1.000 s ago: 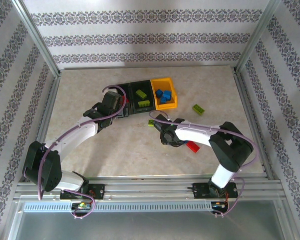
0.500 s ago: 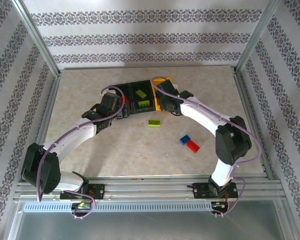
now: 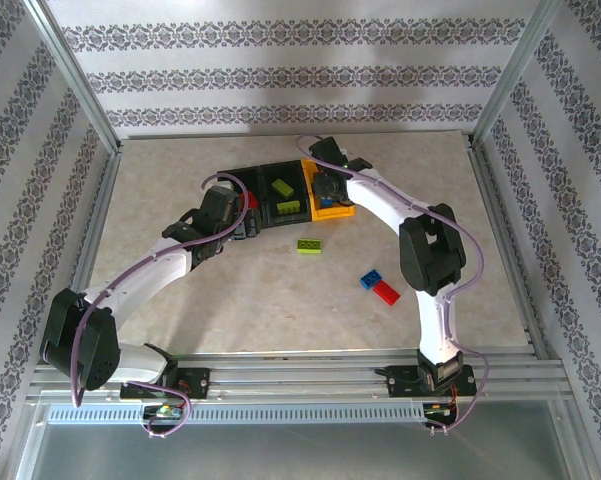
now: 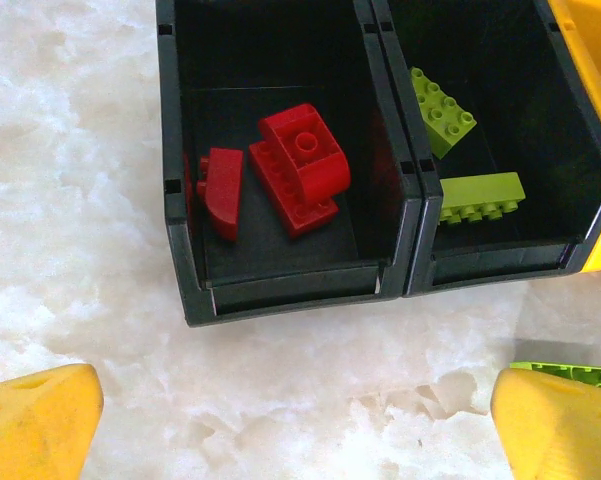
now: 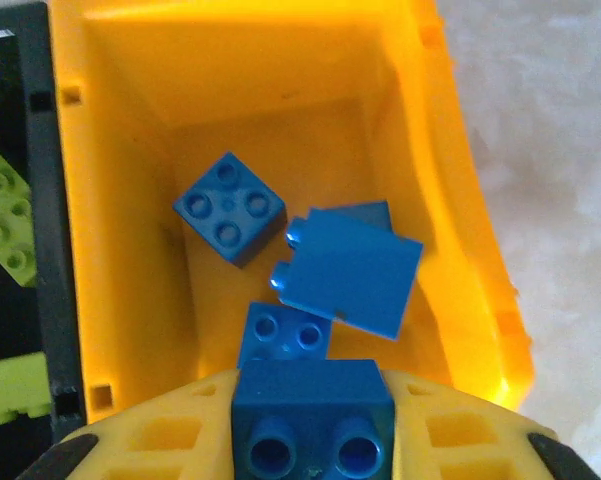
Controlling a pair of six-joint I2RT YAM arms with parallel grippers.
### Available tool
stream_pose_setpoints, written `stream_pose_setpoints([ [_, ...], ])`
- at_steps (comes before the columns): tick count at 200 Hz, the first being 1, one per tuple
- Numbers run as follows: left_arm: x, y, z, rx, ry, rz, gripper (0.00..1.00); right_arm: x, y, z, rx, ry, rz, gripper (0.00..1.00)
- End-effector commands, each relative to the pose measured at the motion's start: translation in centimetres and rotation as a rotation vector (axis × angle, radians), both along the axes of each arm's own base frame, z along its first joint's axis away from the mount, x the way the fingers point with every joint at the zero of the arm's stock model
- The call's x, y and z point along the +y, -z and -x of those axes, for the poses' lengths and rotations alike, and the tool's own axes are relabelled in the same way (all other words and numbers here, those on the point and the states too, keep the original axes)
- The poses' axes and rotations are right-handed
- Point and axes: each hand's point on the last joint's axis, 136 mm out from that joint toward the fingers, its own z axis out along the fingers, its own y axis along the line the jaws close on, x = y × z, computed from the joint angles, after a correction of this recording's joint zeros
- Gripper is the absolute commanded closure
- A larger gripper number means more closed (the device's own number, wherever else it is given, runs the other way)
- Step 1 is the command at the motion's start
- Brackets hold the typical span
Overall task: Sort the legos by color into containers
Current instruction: Place the lego in the container.
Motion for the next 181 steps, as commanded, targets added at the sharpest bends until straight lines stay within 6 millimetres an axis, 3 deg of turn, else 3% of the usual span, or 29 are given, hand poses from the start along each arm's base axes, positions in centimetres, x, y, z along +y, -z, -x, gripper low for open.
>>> stream_pose_setpoints([
  [1,0.3,-1.0,-0.3,-0.031,-0.017,0.037,0.00,0.6,-1.0,-1.7,-0.036,-0.029,-0.001,0.70],
  [43,-0.5,-1.0,-0.2,-0.023,0.015,0.071,0.00,1.0,0.1,-4.0,-0.036,-0.039,-0.011,0.68],
  [92,-1.9,-0.6,0.1,-0.012,0.062,0.122,0.00,1.5,0.7,-5.3,-0.024,-0.048,-0.021,0.53],
  [131,-3.0,0.0,0.4,0.005,0.089,0.129,0.01,1.1,-0.4,-5.4,-0.034,-0.044,-0.038,0.47],
  [181,-7.5,0.3,1.4,0.005,0.185,0.120,0.00,-0.3,-3.4,-4.5,-0.065,-0.023,-0.054,0.40],
])
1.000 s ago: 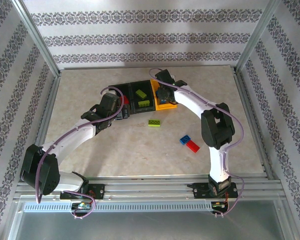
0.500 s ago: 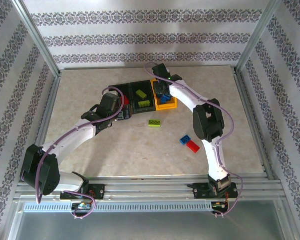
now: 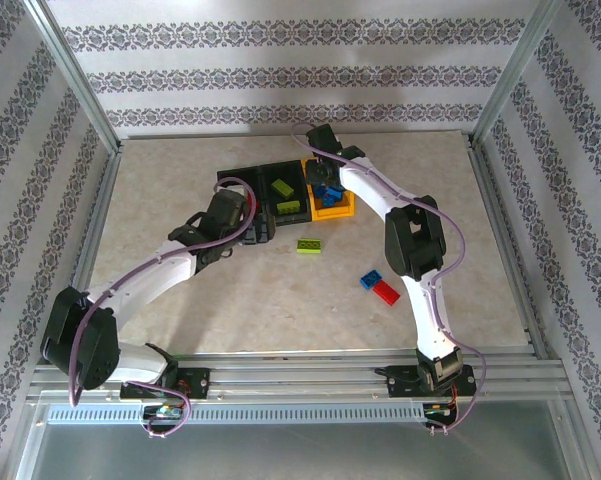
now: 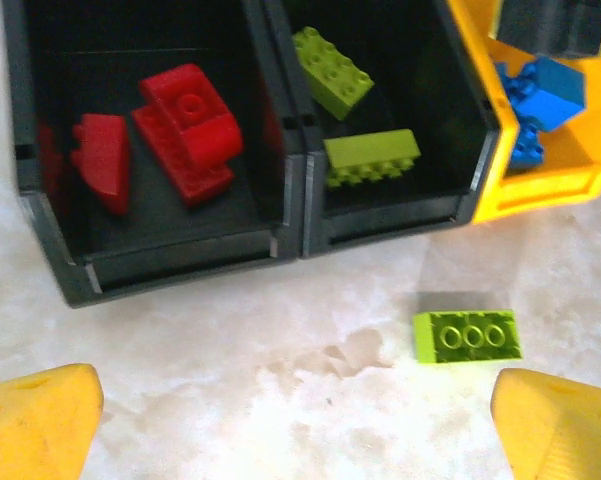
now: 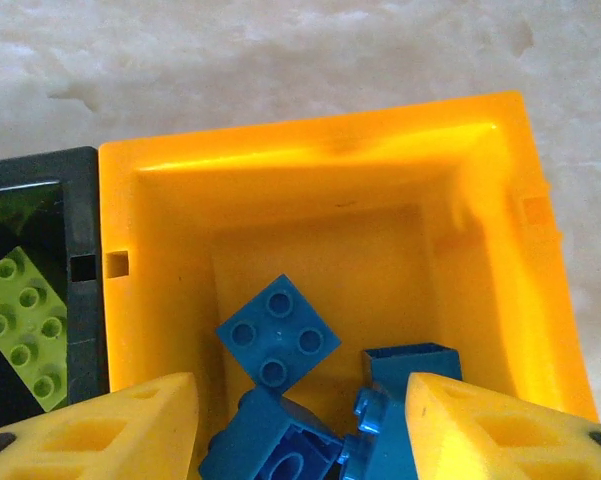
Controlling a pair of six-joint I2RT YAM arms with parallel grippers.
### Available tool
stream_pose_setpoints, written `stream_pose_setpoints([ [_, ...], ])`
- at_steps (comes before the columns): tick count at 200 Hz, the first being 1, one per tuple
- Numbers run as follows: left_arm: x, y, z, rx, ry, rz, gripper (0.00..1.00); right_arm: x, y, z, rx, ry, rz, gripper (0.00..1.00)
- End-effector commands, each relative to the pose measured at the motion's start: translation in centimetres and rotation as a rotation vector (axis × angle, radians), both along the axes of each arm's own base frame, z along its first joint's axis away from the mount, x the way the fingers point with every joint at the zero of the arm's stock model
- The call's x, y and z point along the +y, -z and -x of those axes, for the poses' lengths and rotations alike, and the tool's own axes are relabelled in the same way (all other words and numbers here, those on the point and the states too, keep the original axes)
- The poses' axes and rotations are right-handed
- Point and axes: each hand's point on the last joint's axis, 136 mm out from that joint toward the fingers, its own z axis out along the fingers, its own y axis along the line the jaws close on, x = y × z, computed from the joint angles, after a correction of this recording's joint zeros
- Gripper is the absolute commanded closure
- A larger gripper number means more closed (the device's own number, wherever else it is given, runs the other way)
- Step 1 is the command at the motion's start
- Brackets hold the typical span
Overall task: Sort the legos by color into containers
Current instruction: Place the lego in the container, then pick up the lego from the center of the table.
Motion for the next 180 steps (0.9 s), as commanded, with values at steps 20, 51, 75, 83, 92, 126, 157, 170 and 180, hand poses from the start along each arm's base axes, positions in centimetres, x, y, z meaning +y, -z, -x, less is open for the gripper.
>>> stream_pose_setpoints([
  [20,-4.9,0.2,0.6,-0.023,0.087,-0.017,0.00,-2.3,-5.4,1.6,-0.055,0.031,-0.033,0.37],
  [51,-8.2,1.3,1.0,-0.010,0.139,-0.038,0.00,-4.9,-6.5,3.8,-0.064,0.083,-0.038,0.31],
  [75,-10.6,2.1,1.1,-0.001,0.178,-0.050,0.00,-7.6,-6.5,6.0,-0.059,0.135,-0.033,0.27],
  [83,-11.3,2.3,1.2,0.001,0.185,-0.054,0.00,-8.5,-6.5,6.7,-0.056,0.152,-0.031,0.26],
  [92,-12.0,2.5,1.2,0.001,0.192,-0.057,0.00,-9.6,-6.3,7.5,-0.051,0.174,-0.029,0.23],
  [126,-13.8,4.3,0.9,0.030,0.203,-0.068,0.00,-13.7,-5.6,10.5,-0.034,0.260,-0.012,0.02],
  [157,-13.8,6.2,0.2,0.064,0.161,-0.127,0.00,-16.9,-5.0,13.0,-0.023,0.326,-0.014,0.02],
  [170,-13.6,7.0,-0.2,0.077,0.143,-0.160,0.00,-17.9,-4.6,13.8,-0.014,0.348,-0.024,0.02],
  [180,-13.5,7.5,-0.5,0.089,0.129,-0.182,0.00,-18.5,-4.4,14.3,-0.009,0.362,-0.032,0.01],
])
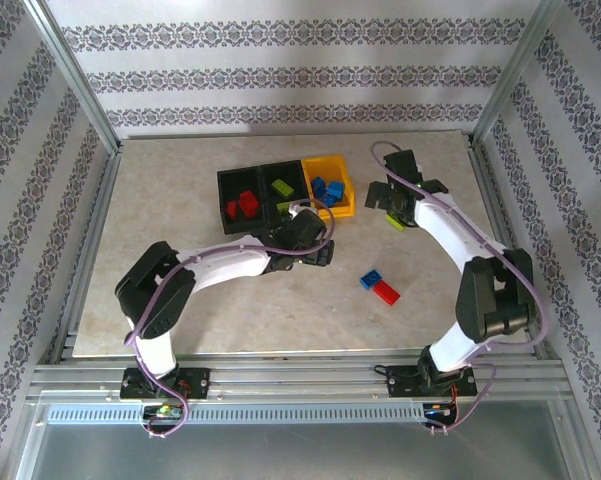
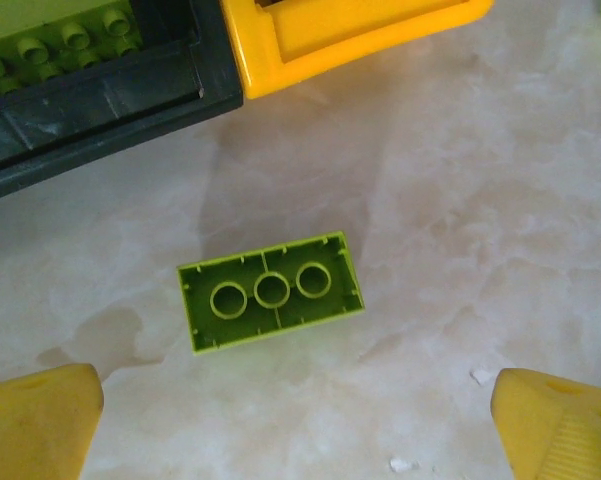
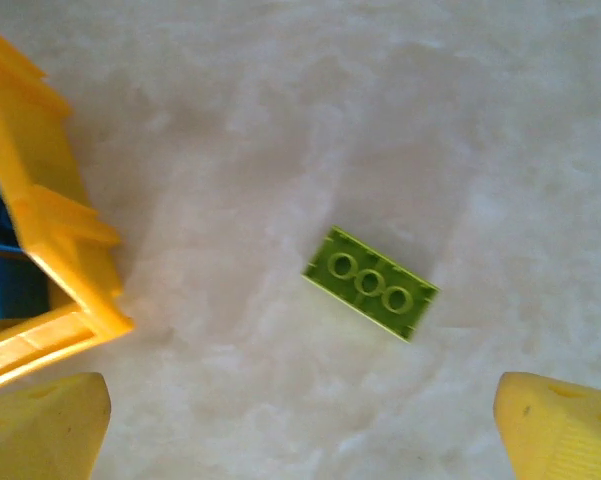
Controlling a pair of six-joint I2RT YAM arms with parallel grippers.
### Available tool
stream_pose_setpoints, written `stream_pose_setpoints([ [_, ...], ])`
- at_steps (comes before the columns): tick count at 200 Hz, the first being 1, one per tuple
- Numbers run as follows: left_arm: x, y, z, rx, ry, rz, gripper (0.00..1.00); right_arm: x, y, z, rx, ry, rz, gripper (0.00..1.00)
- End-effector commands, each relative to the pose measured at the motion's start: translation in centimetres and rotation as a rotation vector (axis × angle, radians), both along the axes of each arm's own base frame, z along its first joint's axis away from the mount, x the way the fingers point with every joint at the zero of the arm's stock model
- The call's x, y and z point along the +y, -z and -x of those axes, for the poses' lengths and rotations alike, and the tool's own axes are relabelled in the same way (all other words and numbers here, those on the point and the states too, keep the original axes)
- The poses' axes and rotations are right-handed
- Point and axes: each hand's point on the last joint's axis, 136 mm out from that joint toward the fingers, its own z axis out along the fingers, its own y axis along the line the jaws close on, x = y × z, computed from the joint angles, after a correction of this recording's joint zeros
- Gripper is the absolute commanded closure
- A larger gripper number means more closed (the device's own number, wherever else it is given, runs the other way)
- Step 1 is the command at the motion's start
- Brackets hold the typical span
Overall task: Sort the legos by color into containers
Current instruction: Pick up the lego from the center of the table.
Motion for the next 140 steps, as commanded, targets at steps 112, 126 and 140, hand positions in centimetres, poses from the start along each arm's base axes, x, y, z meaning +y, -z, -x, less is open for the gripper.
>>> stream_pose_setpoints([
  [112,1.2,5.1,-3.0,0.109,-0.174,-0.176,0.04,-2.8,0.1,2.8,-0.043,0.078,-0.059,0.02],
  [126,1.1,5.5,-3.1,0.115,-0.176,-0.180,0.05,-2.7,0.4,2.9,-0.039,0.078,-0.067,0.02],
  [140,1.1,5.9,-3.1,0.120,-0.175,-0.189,0.05,-2.6,0.6,2.9,-0.035,0.077,-0.072,0.02],
])
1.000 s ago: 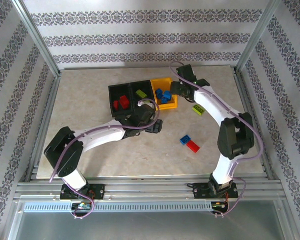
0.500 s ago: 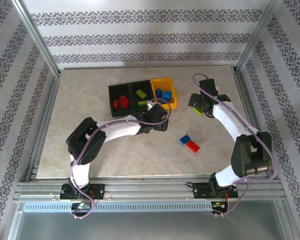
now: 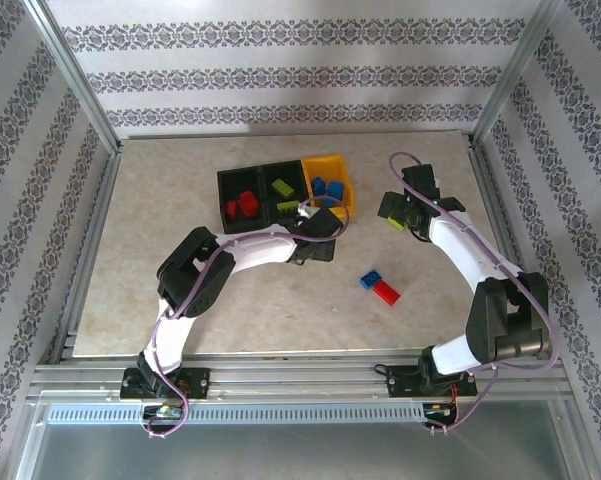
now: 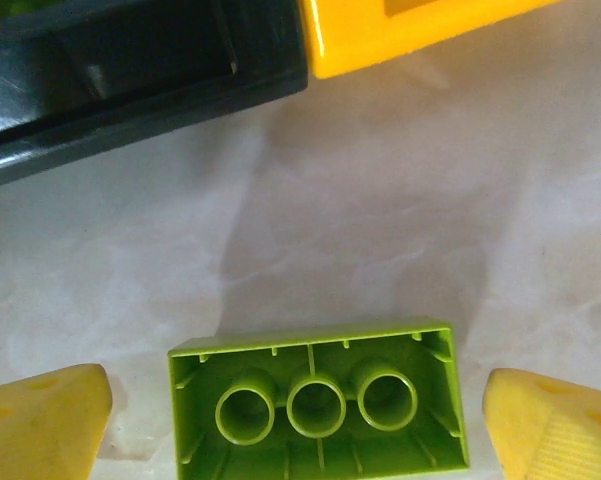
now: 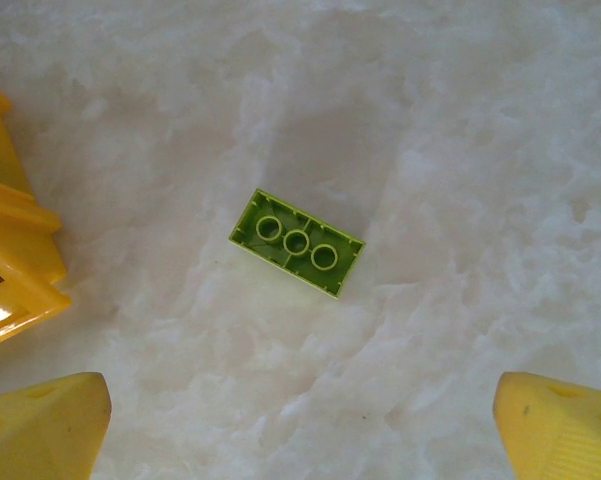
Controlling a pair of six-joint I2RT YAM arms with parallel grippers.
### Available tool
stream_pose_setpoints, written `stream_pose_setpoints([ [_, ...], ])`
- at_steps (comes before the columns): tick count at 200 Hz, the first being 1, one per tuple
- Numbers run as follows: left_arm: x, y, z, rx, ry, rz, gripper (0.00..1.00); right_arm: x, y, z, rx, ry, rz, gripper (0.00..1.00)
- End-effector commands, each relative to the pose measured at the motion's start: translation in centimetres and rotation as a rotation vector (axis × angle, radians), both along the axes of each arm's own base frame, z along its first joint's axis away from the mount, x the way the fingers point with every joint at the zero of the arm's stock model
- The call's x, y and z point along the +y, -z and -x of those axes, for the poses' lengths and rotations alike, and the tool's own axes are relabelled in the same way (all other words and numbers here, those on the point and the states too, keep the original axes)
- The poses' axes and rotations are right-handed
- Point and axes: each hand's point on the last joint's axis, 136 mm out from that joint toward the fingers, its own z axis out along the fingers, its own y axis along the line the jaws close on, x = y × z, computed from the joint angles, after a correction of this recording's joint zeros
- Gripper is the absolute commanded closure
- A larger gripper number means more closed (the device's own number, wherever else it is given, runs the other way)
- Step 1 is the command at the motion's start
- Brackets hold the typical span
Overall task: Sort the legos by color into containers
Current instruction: Pick up the lego from the center of the table.
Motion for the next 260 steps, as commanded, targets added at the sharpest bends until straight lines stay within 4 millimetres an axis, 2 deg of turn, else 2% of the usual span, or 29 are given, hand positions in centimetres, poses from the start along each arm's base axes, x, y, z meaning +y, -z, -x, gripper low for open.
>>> stream_pose_setpoints([
  [1,0.9,0.6,-0.3,0.021,-0.038,-0.039,0.05,-0.2,0.1,0.3,-0.012,0.021,-0.029,0.02],
  [27,1.4,1.2,-0.4,0.024,-0.046,-0.074,0.06,-0.3,0.2,0.5,-0.010,0.021,-0.030,0.02],
  [62,2.5,1.6,-0.6,0.028,-0.064,-0.095,0.12,-0.3,0.2,0.6,-0.010,0.020,-0.030,0.02],
  [95,3.1,1.8,-0.7,0.031,-0.072,-0.089,0.20,-0.2,0.4,0.5,-0.008,0.022,-0.036,0.02],
  [138,3.2,1.7,-0.5,0.029,-0.068,-0.082,0.37,-0.1,0.6,0.5,-0.005,0.022,-0.045,0.02],
  [167,3.3,1.2,-0.5,0.018,-0.065,-0.076,0.39,-0.1,0.5,0.4,-0.009,0.023,-0.042,0.02],
  [201,3.5,-1.1,-0.8,-0.031,-0.053,-0.069,0.39,-0.3,0.6,0.5,-0.004,0.026,-0.034,0.02],
  [260,5.4,-7.8,-2.7,-0.182,-0.040,-0.110,0.39,-0.8,0.7,1.0,0.000,0.037,-0.027,0.02],
])
